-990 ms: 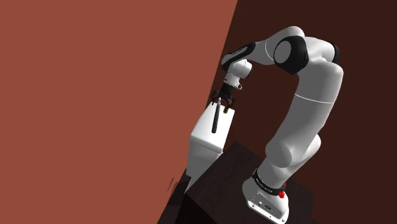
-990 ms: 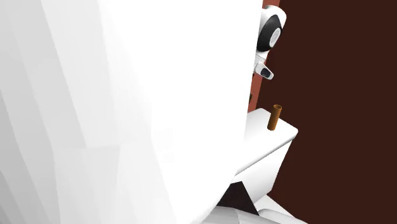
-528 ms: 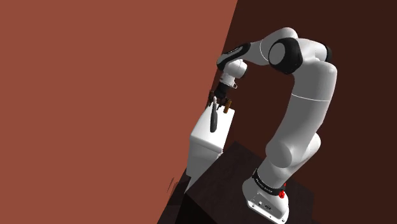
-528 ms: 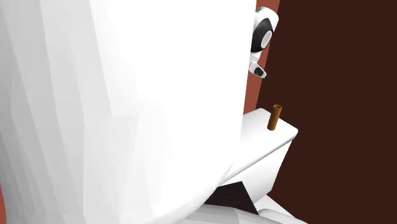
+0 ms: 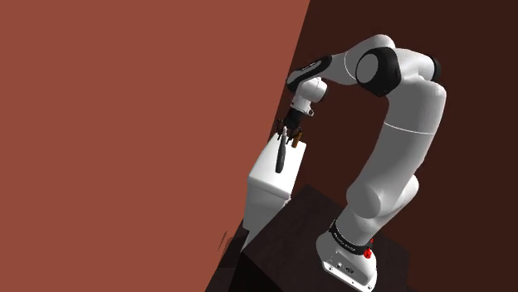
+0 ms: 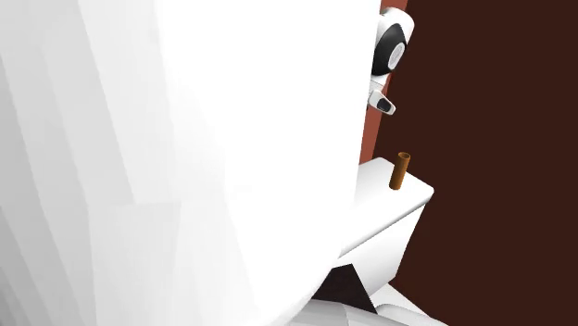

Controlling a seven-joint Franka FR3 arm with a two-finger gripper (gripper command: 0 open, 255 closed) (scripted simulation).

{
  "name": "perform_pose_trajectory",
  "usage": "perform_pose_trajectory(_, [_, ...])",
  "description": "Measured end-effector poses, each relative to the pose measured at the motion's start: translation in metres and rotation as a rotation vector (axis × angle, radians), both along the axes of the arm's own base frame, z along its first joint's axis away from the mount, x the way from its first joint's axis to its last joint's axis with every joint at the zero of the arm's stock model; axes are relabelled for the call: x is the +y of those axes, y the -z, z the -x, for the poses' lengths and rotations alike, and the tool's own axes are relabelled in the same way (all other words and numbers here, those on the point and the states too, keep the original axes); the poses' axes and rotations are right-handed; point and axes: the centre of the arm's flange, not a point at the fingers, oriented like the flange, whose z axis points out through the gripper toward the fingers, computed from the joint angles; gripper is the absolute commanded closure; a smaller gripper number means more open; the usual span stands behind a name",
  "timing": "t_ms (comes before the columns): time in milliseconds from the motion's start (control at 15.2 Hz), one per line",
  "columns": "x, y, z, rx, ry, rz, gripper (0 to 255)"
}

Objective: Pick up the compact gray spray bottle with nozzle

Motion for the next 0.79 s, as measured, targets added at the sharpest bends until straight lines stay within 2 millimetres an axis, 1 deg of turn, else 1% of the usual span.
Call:
perform_pose_trajectory(66, [-0.003,-0.001,0.007,0.004,0.002,0.002,255])
perform_pose_trajectory(132, [-0.003,-0.001,0.009,0.013,0.005,0.003,255])
perform_pose_trajectory(198, [-0.001,-0.001,0.005,0.019,0.005,0.001,255])
perform_pose_trajectory(330, [0.003,-0.001,0.008,0.026,0.006,0.002,255])
perform_pose_trajectory(594, [-0.002,-0.001,0.011,0.055,0.007,-0.01,255])
perform_pose_trajectory(792, [0.005,-0.005,0.019,0.096,-0.001,-0.045,255])
